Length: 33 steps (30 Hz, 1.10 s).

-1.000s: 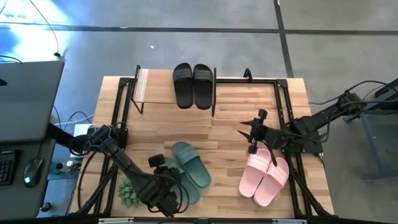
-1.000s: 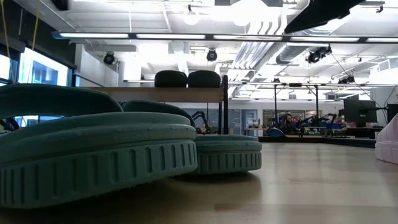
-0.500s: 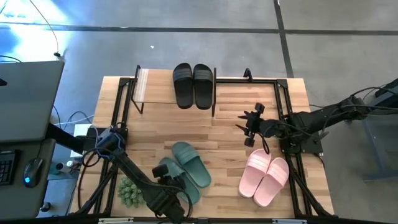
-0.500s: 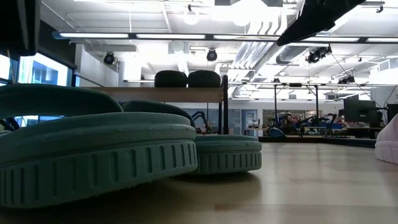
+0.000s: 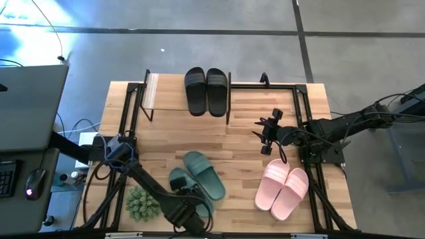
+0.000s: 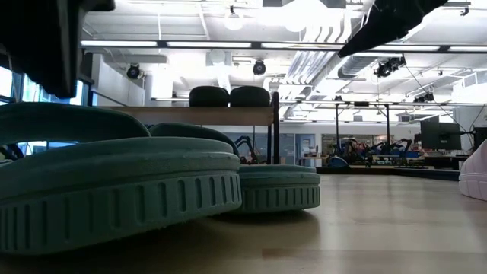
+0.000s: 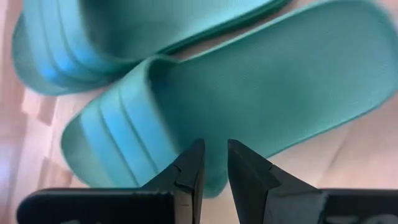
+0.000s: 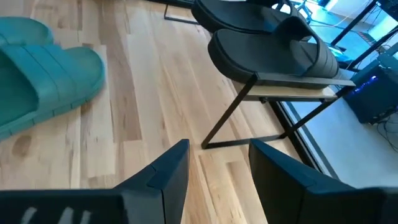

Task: Pick and place slides into the shelf
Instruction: Put the left green slide under the shelf

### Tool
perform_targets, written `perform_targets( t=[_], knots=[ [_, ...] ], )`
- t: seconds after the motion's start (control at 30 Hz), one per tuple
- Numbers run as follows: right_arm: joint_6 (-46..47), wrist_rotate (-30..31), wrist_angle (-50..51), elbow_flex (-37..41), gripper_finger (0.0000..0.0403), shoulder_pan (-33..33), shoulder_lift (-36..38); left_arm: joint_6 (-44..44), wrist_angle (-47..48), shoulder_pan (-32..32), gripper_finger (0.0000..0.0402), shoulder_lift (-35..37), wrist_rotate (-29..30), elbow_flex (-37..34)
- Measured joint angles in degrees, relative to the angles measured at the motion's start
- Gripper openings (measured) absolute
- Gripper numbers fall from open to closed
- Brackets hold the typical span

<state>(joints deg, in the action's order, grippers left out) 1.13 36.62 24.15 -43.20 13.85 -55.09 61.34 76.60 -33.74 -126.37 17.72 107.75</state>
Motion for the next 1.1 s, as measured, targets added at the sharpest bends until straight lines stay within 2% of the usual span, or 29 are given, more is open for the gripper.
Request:
perform_targets(
  t=[0.33,0.53,0.73,0.93,1.1],
  knots=[
    [-0.1,0.3,-0.1,0.0,0.0158,0.0,0.0,0.3,3.6,1.6,0.0058,-3.6,-1.7,-0.5],
    [0.2,0.2,-0.1,0.0,0.0158,0.0,0.0,3.6,10.5,2.3,0.0058,-4.9,-2.5,-0.6],
    [0.4,0.2,0.0,0.0,0.0158,0.0,0.0,3.6,12.6,2.3,0.0057,-5.2,-0.3,-0.6],
    [0.3,0.2,0.0,0.0,0.0158,0.0,0.0,3.6,13.5,2.2,0.0007,-5.2,0.9,-0.6],
    [0.3,0.2,0.0,0.0,0.0158,0.0,0.0,3.5,13.5,2.2,0.0003,-5.2,1.3,-0.6]
  ],
)
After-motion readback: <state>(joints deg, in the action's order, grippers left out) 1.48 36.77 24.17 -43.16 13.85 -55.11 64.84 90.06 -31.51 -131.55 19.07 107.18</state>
